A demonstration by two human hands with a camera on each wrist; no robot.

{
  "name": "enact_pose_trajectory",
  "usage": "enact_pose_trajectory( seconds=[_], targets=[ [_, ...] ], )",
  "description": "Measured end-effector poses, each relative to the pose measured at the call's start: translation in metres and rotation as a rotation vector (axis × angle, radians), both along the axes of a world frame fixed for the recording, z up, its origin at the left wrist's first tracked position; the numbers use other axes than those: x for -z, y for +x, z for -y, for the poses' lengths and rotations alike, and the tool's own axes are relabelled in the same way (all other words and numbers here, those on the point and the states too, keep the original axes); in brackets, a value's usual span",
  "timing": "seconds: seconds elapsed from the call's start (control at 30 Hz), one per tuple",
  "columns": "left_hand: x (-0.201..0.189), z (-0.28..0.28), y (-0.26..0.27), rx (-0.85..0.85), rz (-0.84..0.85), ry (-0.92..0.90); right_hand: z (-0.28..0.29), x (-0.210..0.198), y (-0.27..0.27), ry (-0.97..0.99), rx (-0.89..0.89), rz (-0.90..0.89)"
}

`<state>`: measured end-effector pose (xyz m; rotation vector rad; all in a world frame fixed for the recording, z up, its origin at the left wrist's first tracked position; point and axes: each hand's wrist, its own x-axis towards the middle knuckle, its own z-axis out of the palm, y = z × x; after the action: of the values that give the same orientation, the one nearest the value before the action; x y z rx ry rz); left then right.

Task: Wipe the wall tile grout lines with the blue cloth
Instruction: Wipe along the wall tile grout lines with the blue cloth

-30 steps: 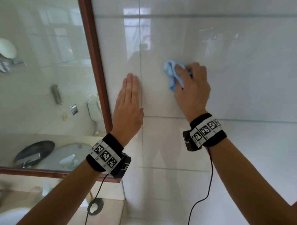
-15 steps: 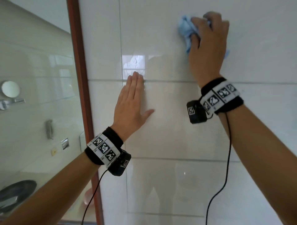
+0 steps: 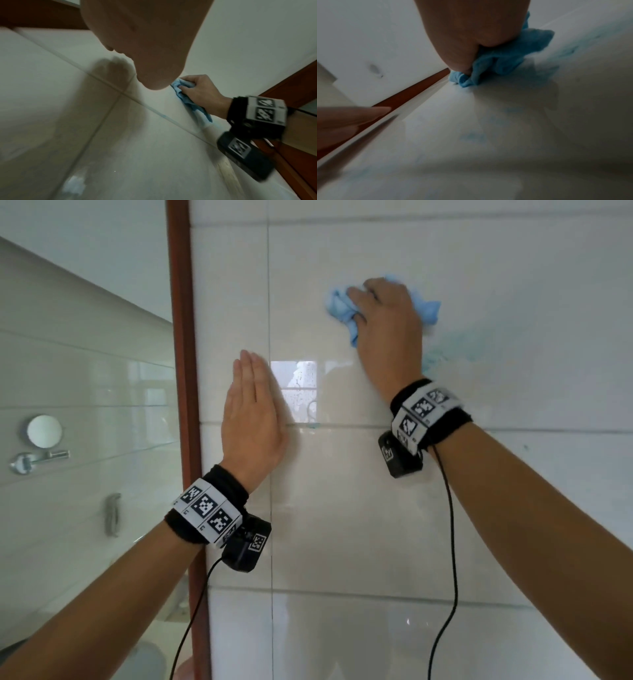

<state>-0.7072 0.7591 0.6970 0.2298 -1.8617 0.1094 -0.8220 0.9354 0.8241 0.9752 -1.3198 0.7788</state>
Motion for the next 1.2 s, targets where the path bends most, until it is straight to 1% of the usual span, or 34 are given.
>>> enact_pose_trajectory(
  seconds=[0.03, 0.1, 0.13, 0.2, 0.3, 0.33, 0.4, 0.53, 0.67, 0.8, 0.87, 0.93, 1.07, 1.13, 1.2],
  targets=[
    [0.002, 0.007, 0.000, -0.015, 0.006, 0.021, 0.007, 0.012, 0.000, 0.019, -0.035, -0.026],
    [0.006, 0.015, -0.001, -0.015, 0.004, 0.051, 0.018, 0.036, 0.001, 0.105, 0.016, -0.107],
    [0.008, 0.018, -0.001, -0.004, -0.004, 0.054, 0.022, 0.047, 0.002, 0.163, 0.068, -0.138],
    [0.010, 0.021, -0.002, 0.020, -0.020, 0.042, 0.027, 0.067, 0.005, 0.286, 0.100, -0.153],
    [0.010, 0.028, -0.001, 0.047, -0.025, 0.035, 0.035, 0.098, 0.007, 0.520, 0.151, -0.272],
    [0.010, 0.030, 0.000, 0.055, -0.023, 0.040, 0.037, 0.105, 0.006, 0.595, 0.153, -0.308],
    [0.011, 0.034, 0.004, 0.063, -0.011, 0.042, 0.040, 0.110, 0.006, 0.653, 0.150, -0.337],
    [0.012, 0.037, 0.014, 0.058, 0.023, -0.004, 0.038, 0.112, 0.017, 0.593, 0.230, -0.353],
    [0.011, 0.041, 0.018, 0.045, 0.052, 0.010, 0.042, 0.119, 0.023, 0.497, 0.175, -0.298],
    [0.011, 0.041, 0.022, 0.034, 0.075, 0.016, 0.034, 0.111, 0.024, 0.523, 0.165, -0.230],
    [0.011, 0.040, 0.023, 0.026, 0.079, 0.009, 0.025, 0.110, 0.022, 0.516, 0.151, -0.249],
    [0.012, 0.038, 0.022, 0.030, 0.080, 0.009, 0.015, 0.113, 0.014, 0.476, 0.177, -0.282],
    [0.016, 0.034, 0.022, 0.054, 0.079, -0.001, 0.004, 0.117, 0.001, 0.418, 0.218, -0.260],
    [0.018, 0.032, 0.021, 0.070, 0.068, -0.012, 0.008, 0.118, 0.003, 0.401, 0.211, -0.220],
    [0.019, 0.030, 0.018, 0.092, 0.049, -0.016, 0.022, 0.116, 0.011, 0.397, 0.167, -0.184]
  ],
)
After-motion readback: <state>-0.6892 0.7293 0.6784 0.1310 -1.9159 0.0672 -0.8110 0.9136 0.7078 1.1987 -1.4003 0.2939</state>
